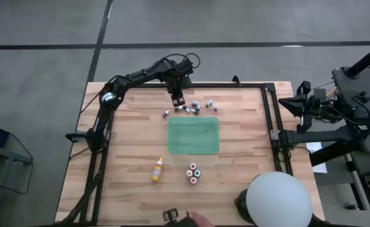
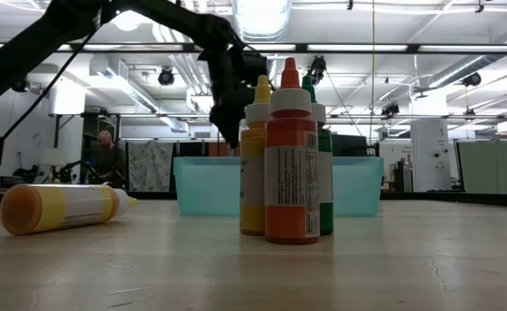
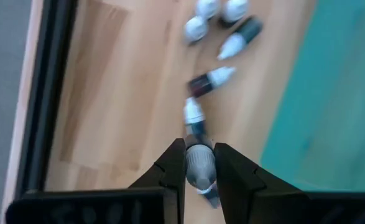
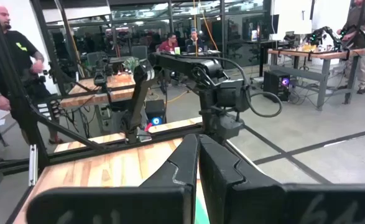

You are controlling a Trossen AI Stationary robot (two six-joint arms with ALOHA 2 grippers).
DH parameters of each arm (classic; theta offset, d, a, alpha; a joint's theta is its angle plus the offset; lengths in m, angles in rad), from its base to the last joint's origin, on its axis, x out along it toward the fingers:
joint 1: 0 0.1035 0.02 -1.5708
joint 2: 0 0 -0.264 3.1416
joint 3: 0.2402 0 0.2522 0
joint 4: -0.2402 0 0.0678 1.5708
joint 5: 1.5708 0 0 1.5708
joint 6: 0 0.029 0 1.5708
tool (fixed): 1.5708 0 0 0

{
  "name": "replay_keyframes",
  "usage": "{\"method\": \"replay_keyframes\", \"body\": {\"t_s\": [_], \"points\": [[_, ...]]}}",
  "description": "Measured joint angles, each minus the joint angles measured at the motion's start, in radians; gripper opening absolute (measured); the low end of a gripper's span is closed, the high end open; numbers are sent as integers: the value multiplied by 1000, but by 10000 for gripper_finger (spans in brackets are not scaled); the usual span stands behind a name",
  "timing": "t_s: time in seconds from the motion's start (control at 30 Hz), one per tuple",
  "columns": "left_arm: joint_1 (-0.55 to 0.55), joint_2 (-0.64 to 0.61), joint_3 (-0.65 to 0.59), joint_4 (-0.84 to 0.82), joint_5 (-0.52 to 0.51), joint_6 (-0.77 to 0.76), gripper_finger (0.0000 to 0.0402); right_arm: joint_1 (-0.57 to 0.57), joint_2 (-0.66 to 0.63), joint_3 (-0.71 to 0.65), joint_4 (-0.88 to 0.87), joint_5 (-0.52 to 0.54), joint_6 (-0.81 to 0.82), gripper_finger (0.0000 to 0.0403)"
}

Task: Pick & Place food coloring
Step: Put the black food coloring bottle into the green container

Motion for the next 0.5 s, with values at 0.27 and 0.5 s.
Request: {"method": "replay_keyframes", "body": {"t_s": [0.27, 0.5], "points": [[-76, -10, 19, -18, 64, -138, 42, 0, 0, 0, 0, 0, -2, 9], [-116, -45, 17, -57, 65, -183, 42, 0, 0, 0, 0, 0, 0, 9]]}}
